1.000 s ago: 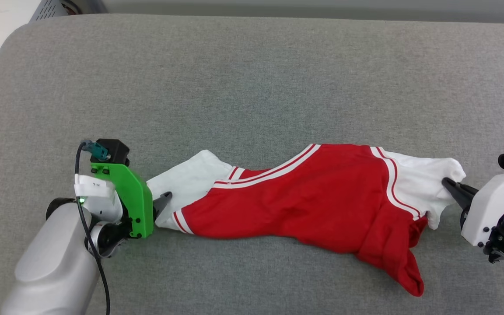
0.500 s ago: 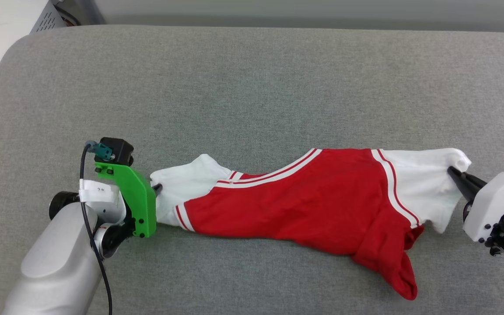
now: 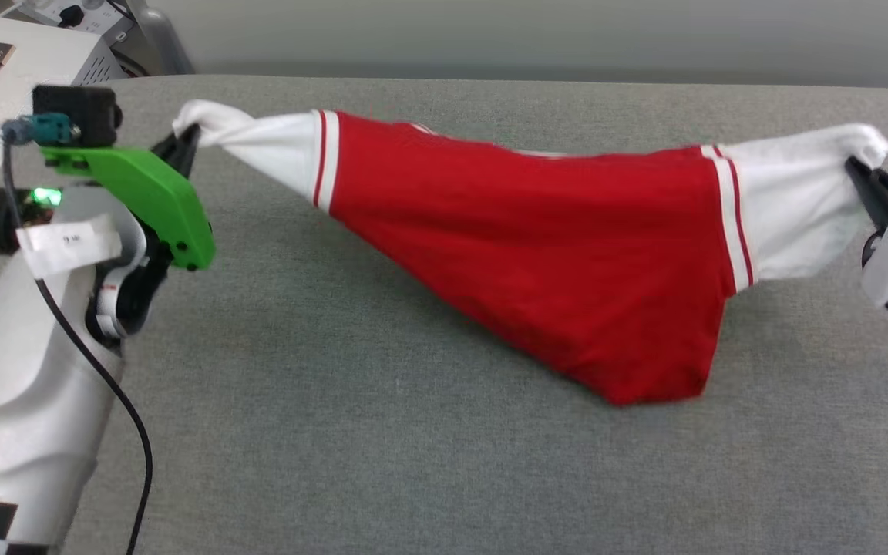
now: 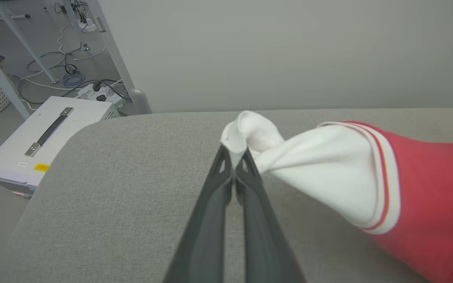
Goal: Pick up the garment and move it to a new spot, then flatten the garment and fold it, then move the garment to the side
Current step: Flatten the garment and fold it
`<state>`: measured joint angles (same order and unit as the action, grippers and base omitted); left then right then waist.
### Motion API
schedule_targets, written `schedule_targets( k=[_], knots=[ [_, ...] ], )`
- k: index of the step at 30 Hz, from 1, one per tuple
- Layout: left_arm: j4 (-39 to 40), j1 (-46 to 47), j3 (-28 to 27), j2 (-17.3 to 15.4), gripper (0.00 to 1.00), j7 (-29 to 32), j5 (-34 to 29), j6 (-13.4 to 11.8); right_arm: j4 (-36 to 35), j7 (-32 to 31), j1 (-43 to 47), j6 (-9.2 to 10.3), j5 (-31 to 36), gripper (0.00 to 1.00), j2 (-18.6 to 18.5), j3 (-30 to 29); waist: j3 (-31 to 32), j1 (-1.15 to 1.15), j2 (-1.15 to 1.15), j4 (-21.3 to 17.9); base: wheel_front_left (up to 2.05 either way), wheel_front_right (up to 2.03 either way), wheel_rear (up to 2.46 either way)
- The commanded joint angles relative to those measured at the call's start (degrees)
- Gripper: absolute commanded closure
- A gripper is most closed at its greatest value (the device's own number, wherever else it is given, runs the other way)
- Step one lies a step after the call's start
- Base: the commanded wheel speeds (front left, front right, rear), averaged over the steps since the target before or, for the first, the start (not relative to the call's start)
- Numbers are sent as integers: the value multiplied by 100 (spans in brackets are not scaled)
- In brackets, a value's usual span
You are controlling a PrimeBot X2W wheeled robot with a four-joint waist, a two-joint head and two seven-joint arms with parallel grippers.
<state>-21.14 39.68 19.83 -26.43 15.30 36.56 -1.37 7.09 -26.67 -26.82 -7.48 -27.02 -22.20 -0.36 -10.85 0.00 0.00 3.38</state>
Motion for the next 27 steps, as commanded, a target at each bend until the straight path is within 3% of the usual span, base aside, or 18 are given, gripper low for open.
schedule_targets(
  k=[1,13,27],
  knots=[
    [-50,317,-93,-70,100,-123,-104,-60,124,67,-321,-1,13,100,-75,67,-64,0,0,-48,0,0,0],
    [-1108,2560,-310,-72,100,-934,-490,-78,1607,1025,-3176,-1,-89,100,-230,575,-870,0,0,-280,0,0,0],
    [-2192,5008,-463,-90,100,-1758,-702,59,3409,2037,-6202,-1,428,100,-236,1244,-1873,0,0,-456,0,0,0]
  ],
)
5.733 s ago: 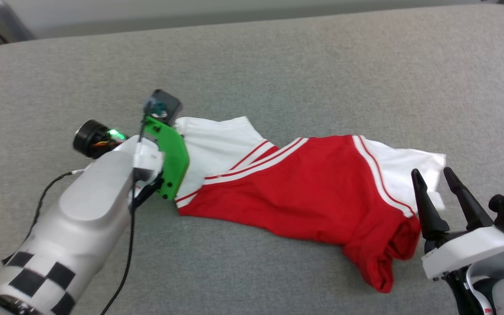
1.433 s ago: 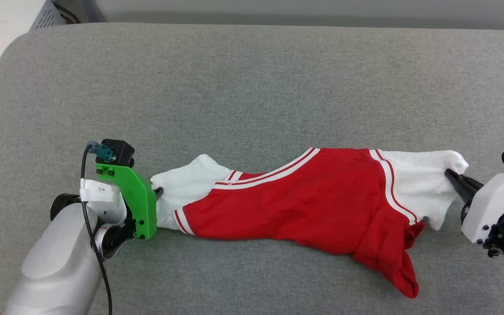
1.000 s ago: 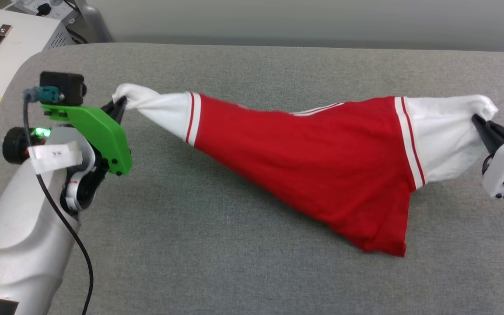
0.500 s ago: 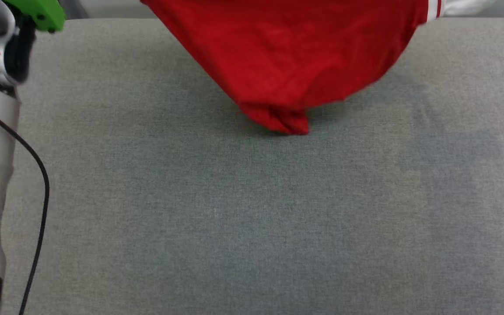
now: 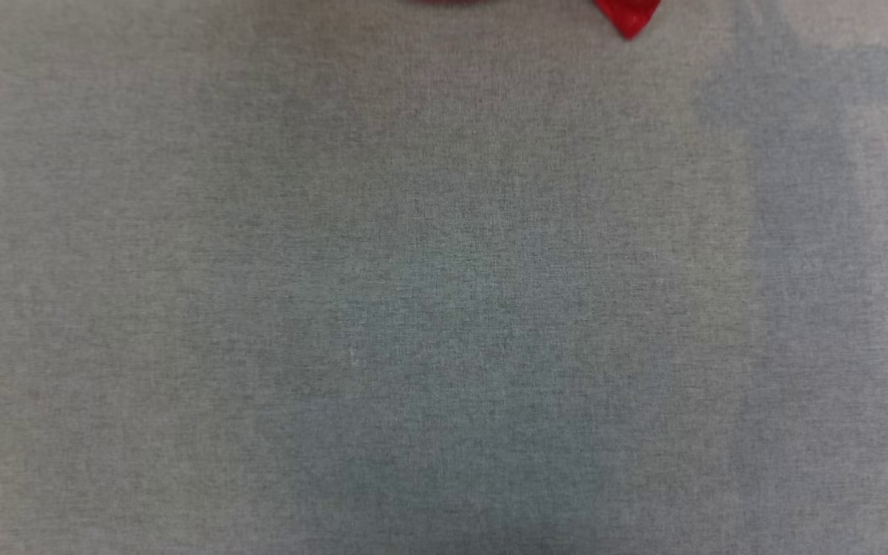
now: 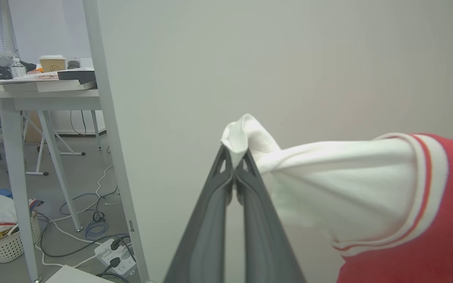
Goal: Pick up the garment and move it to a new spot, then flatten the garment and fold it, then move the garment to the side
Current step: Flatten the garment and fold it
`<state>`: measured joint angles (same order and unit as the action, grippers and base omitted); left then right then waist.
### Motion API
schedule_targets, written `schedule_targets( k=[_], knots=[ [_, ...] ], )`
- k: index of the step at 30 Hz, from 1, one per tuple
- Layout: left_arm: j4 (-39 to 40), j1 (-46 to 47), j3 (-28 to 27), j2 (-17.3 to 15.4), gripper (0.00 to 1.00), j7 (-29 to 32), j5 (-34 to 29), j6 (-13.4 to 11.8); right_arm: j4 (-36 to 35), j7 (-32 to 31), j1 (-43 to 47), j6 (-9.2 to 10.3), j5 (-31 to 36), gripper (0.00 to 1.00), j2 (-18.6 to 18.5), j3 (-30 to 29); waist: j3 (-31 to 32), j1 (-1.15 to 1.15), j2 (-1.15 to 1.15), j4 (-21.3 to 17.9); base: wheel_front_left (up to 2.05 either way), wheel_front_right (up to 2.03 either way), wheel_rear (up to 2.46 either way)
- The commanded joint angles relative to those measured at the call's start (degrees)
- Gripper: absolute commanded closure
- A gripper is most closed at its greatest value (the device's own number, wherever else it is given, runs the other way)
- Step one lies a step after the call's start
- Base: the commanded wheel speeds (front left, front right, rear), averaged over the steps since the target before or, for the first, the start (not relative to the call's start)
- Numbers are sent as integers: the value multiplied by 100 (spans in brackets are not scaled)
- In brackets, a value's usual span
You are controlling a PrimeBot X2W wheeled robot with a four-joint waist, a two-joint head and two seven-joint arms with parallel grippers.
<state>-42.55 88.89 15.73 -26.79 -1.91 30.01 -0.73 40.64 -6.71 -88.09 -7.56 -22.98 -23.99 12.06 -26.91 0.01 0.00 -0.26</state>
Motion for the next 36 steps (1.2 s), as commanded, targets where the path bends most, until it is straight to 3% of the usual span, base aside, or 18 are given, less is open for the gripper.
schedule_targets(
  k=[1,9,16,28,36],
  knots=[
    [-118,199,-85,-40,100,-107,-21,8,178,104,-235,8,21,100,-48,55,-331,-1,0,-101,0,0,0],
    [-526,455,-104,98,100,-343,86,110,854,447,-961,8,-115,100,43,582,-781,-1,0,-137,0,0,0],
    [-1053,-17,-84,269,100,-367,269,249,1245,720,-594,8,-550,100,212,1200,-847,-1,0,-182,0,0,0],
    [-1726,-1949,-157,452,100,-795,814,726,852,1267,1580,8,-1706,100,121,2204,-399,-1,0,-166,0,0,0],
    [-1327,-3968,-107,637,100,-1234,1092,811,127,1753,3735,8,-2311,100,-260,2351,387,-1,0,7,0,0,0]
  ],
)
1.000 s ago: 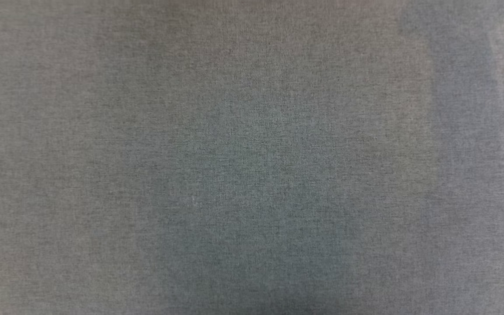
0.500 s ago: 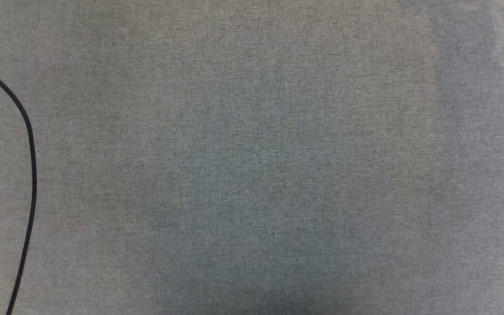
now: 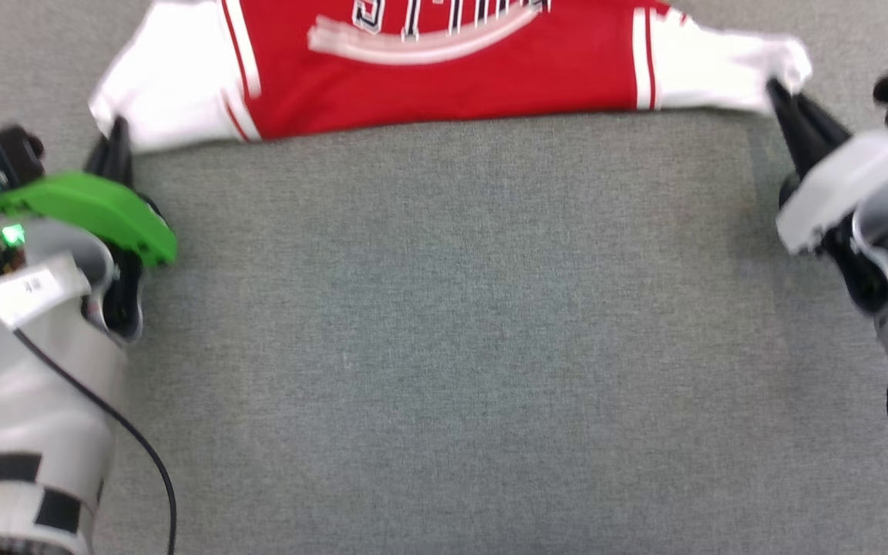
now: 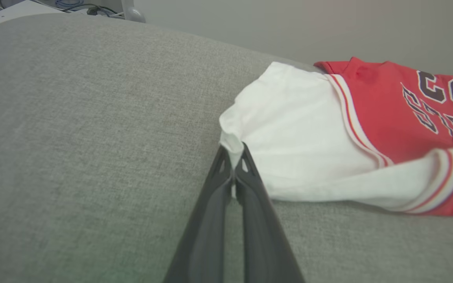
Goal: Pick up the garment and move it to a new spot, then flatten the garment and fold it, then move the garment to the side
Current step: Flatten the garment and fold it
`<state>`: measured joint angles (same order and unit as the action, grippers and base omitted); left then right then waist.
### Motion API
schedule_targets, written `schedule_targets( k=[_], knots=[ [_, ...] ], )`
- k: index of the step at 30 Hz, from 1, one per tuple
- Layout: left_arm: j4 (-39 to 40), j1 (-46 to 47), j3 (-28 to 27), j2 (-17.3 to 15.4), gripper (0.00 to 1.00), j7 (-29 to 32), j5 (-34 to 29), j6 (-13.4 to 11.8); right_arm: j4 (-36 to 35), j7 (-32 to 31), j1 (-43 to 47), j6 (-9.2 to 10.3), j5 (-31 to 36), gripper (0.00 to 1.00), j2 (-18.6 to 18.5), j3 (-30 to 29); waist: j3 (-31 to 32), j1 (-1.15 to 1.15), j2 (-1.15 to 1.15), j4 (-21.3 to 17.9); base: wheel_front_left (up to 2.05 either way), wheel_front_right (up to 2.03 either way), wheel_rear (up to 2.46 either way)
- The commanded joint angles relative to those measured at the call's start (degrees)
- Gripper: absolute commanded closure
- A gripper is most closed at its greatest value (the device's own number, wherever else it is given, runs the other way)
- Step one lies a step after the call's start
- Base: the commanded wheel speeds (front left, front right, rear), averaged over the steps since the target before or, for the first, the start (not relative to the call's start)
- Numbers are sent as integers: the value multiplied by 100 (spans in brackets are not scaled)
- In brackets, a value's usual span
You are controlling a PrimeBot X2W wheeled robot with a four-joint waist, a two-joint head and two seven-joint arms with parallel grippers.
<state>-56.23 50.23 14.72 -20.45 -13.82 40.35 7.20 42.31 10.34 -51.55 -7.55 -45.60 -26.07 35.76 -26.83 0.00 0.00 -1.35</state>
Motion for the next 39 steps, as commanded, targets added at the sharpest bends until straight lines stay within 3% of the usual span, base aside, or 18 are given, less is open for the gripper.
schedule_targets(
  k=[1,7,15,22,28,35,37,38,39],
  knots=[
    [152,-293,-19,0,100,-61,81,19,-135,74,282,6,-92,100,-117,-60,444,0,0,130,0,0,0],
    [1104,-1610,-238,-115,100,-110,147,-81,-734,66,1609,6,-205,100,-324,-483,922,0,0,154,0,0,0],
    [2675,-3266,-365,-188,100,-17,166,-691,-1642,-271,3313,6,61,100,-190,-1408,1475,0,0,158,0,0,0],
    [3991,-4620,-377,-343,100,441,185,-1340,-2564,-997,4774,6,716,100,283,-2485,1833,0,0,142,0,0,0],
    [4550,-5520,-400,-364,100,678,251,-1749,-3241,-1698,5762,6,1200,100,905,-3218,2007,0,0,147,0,0,0],
    [4651,-5882,-159,-179,100,696,186,-1863,-3441,-2259,6240,6,1625,100,1313,-3548,2105,0,0,247,0,0,0],
    [4650,-5839,-48,-169,100,676,92,-1837,-3459,-2329,6238,6,1637,54,1352,-3568,2099,0,0,269,0,0,0],
    [4653,-5811,-14,-153,100,658,65,-1827,-3458,-2334,6213,6,1663,0,1344,-3581,2098,0,0,278,0,0,0],
    [4656,-5774,19,-145,100,628,24,-1823,-3475,-2328,6170,6,1682,0,1331,-3578,2098,0,0,291,0,0,0]
  ],
)
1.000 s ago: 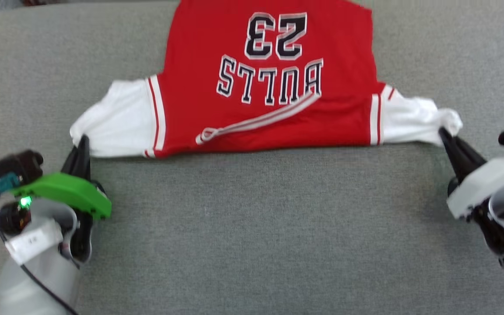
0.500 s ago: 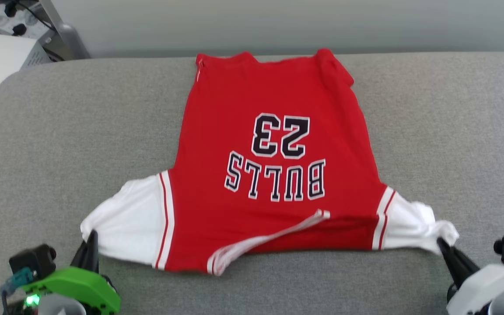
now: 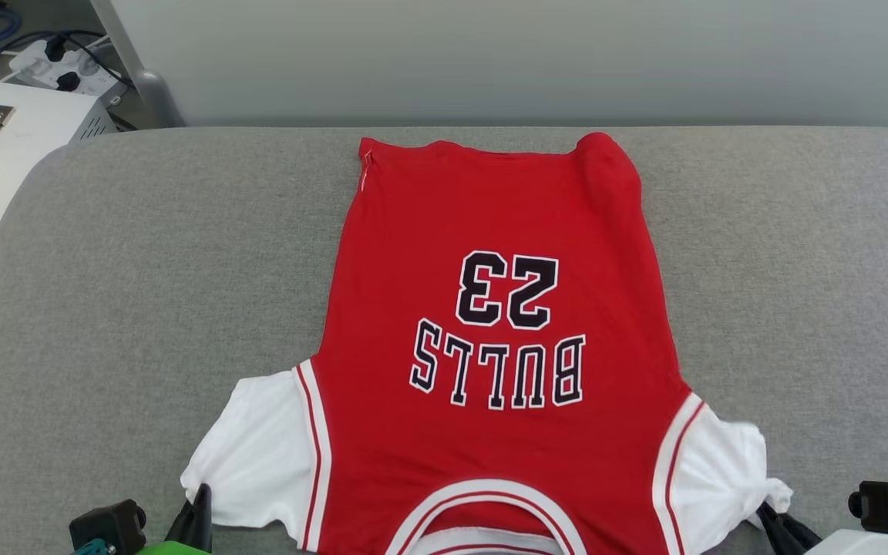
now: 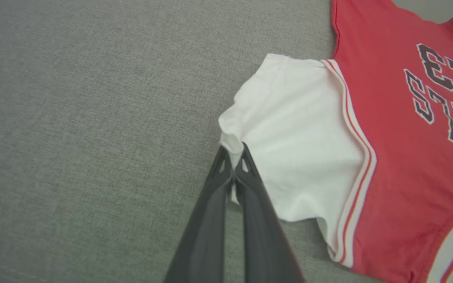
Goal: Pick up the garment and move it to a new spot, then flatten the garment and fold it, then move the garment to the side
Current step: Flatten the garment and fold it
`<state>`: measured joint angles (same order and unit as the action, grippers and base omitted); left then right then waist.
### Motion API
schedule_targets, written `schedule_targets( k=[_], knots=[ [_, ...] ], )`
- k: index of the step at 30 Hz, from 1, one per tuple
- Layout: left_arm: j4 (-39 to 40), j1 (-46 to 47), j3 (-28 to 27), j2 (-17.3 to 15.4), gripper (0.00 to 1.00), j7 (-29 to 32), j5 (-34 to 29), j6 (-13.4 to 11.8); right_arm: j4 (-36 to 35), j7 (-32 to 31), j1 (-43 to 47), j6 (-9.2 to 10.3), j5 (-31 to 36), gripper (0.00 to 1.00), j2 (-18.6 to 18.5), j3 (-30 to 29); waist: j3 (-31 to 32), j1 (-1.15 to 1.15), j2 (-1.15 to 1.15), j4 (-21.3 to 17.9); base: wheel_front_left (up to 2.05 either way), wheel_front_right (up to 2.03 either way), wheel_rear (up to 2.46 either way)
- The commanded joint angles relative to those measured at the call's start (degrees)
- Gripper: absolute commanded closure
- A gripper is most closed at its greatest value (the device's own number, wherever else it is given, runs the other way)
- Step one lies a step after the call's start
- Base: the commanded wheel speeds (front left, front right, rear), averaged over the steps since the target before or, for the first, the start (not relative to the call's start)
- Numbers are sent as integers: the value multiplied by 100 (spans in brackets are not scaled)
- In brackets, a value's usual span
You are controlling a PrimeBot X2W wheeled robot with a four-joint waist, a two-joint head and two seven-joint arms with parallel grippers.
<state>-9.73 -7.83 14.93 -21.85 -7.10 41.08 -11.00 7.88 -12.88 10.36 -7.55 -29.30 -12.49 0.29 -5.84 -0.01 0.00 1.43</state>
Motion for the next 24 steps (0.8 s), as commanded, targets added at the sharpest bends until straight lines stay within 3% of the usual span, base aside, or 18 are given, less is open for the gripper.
schedule_targets(
  k=[1,8,13,19,24],
  knots=[
    [13,59,11,0,100,-79,-75,2,-71,31,-70,6,61,0,-33,-33,-5,1,0,20,0,0,0],
    [210,303,41,24,100,-348,-264,-27,-301,290,-684,6,253,0,-135,-383,-197,1,0,124,0,0,0],
    [450,473,73,76,100,-431,-357,-74,-85,139,-1584,6,254,0,-218,-606,-383,1,0,218,0,0,0],
    [681,787,203,156,100,-497,-510,-56,875,-466,-3207,6,21,0,-482,-309,-720,1,0,454,0,0,0],
    [834,1195,426,331,100,-540,-621,78,1916,-1168,-4475,6,-88,0,-812,-35,-1066,1,0,932,0,0,0]
  ],
)
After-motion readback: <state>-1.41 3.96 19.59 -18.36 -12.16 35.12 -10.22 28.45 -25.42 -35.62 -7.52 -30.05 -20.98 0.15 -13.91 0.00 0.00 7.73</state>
